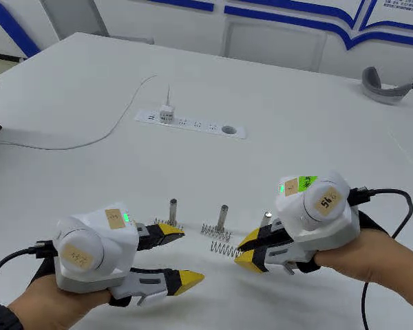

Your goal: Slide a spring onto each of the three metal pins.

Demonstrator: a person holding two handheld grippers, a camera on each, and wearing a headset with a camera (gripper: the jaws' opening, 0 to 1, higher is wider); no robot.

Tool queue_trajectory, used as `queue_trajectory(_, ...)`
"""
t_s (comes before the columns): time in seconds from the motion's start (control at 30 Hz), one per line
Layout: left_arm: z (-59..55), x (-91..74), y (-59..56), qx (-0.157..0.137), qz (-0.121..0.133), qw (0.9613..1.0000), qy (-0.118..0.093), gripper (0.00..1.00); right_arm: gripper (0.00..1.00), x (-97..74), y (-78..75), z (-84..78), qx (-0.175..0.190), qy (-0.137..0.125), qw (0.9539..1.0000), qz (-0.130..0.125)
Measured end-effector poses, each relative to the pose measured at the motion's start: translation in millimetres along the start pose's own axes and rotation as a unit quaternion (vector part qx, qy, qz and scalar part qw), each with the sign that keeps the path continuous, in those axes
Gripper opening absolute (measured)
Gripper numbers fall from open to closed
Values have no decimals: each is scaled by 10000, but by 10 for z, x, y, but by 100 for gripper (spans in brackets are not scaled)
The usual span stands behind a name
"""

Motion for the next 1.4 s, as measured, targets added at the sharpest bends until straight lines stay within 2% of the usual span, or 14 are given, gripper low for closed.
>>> queue_trajectory(0.23,12,51,-72,106,-137,9998,10,37,11,23,55,102,-289,37,9994,168)
queue_trajectory(0.57,4,79,-154,353,-288,9990,44,26,12,36,146,130,-600,137,9971,437)
queue_trajectory(1.0,-27,114,-192,583,-343,9977,64,13,12,9,207,175,-748,187,9950,635)
queue_trajectory(1.27,-42,113,-186,594,-333,9976,95,13,12,-85,187,322,-652,-53,9957,650)
queue_trajectory(1.4,-45,123,-195,582,-338,9977,95,12,11,-126,173,443,-578,-292,9960,608)
Point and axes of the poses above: the centre of the closed fingertips' face, and the gripper's own axes: x roughly forward along the fingers, y roughly to its left, z roughly out of its top, the point moved 1 cm from there along -x, roughly backward along the fingers, and after that the axes turned 11 degrees about -x, right-handed, at the moved point
